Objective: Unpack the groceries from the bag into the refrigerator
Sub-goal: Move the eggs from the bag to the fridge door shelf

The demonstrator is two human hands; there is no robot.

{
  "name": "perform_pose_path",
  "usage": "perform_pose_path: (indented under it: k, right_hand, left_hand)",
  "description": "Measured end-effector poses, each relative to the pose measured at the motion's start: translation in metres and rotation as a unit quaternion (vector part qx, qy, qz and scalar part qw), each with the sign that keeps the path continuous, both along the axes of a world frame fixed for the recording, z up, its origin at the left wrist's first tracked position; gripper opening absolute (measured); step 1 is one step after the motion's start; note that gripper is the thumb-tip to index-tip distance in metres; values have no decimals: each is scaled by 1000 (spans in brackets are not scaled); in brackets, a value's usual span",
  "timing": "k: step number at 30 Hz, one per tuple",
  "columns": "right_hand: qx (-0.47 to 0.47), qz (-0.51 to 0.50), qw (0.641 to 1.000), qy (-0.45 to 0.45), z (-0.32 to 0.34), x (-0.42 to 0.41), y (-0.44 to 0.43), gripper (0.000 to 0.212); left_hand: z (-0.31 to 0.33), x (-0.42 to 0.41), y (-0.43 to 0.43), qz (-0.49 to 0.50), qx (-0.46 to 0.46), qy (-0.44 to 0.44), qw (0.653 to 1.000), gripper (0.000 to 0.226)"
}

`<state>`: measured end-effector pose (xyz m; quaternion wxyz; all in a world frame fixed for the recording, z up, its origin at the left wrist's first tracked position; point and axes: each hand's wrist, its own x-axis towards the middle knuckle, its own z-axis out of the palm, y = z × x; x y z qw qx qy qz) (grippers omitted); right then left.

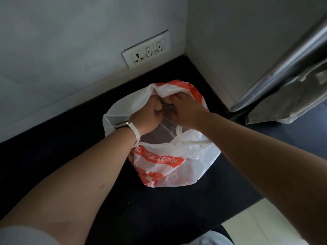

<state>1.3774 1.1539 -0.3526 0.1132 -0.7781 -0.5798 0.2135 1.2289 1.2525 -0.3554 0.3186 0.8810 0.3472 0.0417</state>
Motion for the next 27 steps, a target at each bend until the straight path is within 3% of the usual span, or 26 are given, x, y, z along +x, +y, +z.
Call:
perform_pose_path:
  k: [4, 11, 15, 20, 27]
  right_hand:
    - [6, 19, 1000, -15, 0, -1, 10, 60]
    - [-54, 42, 996, -53, -6, 6, 34, 58]
    - [-63, 50, 995, -62, -17, 9, 44, 58]
    - [-50, 75, 995, -38, -21, 14, 45, 20]
    - [-73, 72, 995, -12, -19, 16, 45, 11]
  left_hand:
    - [-8, -1, 8, -12, 17, 3, 1000, 18]
    - [-19, 1, 10, -58, 48, 47, 996, 42]
    - [-27, 4, 10, -40, 88, 38, 995, 36]
    - [-34, 6, 8, -21, 76, 33, 996, 30]
    - [-32, 3, 2, -8, 7, -1, 1000, 30]
